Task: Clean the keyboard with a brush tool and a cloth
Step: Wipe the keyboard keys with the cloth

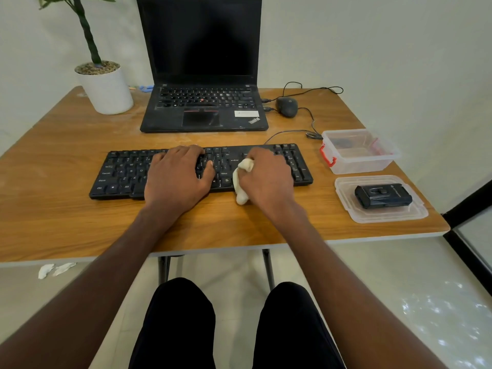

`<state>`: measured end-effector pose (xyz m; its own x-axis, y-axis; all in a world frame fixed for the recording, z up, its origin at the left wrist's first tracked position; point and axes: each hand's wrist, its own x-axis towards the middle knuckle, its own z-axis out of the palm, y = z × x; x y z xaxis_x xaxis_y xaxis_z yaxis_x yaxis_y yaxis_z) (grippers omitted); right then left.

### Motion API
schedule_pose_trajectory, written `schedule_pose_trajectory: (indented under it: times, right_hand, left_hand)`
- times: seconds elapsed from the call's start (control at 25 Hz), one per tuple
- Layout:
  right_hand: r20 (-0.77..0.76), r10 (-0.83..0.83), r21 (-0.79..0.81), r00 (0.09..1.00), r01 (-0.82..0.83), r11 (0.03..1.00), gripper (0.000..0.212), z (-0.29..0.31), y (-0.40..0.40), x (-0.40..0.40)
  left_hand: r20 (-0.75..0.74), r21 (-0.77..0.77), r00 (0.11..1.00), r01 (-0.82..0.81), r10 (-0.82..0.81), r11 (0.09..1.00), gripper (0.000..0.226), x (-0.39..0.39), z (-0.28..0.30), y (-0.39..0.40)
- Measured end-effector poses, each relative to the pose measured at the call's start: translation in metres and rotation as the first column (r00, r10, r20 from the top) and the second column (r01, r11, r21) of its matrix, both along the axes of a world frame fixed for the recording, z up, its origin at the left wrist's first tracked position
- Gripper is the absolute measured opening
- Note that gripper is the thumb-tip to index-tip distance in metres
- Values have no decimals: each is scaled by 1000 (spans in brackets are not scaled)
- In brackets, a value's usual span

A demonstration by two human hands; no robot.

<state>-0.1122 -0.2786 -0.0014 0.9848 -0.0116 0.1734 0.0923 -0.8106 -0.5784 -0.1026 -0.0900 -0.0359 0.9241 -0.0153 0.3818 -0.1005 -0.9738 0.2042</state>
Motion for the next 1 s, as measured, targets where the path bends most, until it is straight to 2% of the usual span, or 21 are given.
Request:
schedule_pose_trajectory:
  times: [0.08, 0.16, 0.36, 0.4, 0.52, 0.56, 0.72, 0.88, 1.0]
  right_hand:
    - [50, 62, -79, 997, -58, 995, 22, -4, -9, -10]
    - [153, 38, -103, 988, -22, 994, 24, -4, -31, -15]
    - [242, -282, -16, 928, 294, 956, 38, -10, -71, -17]
    - [246, -255, -14, 935, 267, 964, 40, -12, -67, -19]
    - [205, 29, -102, 978, -8, 995, 44, -21, -52, -29]
    - [207, 38, -114, 978, -15, 993, 41, -20, -57, -28]
    - [229, -192, -124, 954, 224, 967, 28, -8, -88, -3]
    - [260, -179, -140, 949, 221, 965, 32, 3, -82, 23]
    - [214, -208, -233, 954, 257, 938, 35, 0, -74, 14]
  left_hand:
    - [3, -2, 1000, 0, 0, 1000, 47, 1, 0, 1]
    - [-3, 7, 1000, 7, -7, 1000, 47, 0, -1, 2]
    - [-6, 11, 1000, 12, -12, 1000, 46, -1, 2, 0]
    - [-6, 15, 1000, 11, -11, 1000, 46, -1, 2, 0]
    - [-13, 21, 1000, 13, -12, 1000, 47, -1, 2, 1]
    - [-12, 21, 1000, 14, -14, 1000, 47, -1, 2, 0]
    - [-13, 29, 1000, 6, -6, 1000, 47, -1, 2, 0]
    - [-17, 26, 1000, 10, -9, 1000, 48, -1, 2, 0]
    - [-9, 16, 1000, 0, 0, 1000, 47, -2, 1, 0]
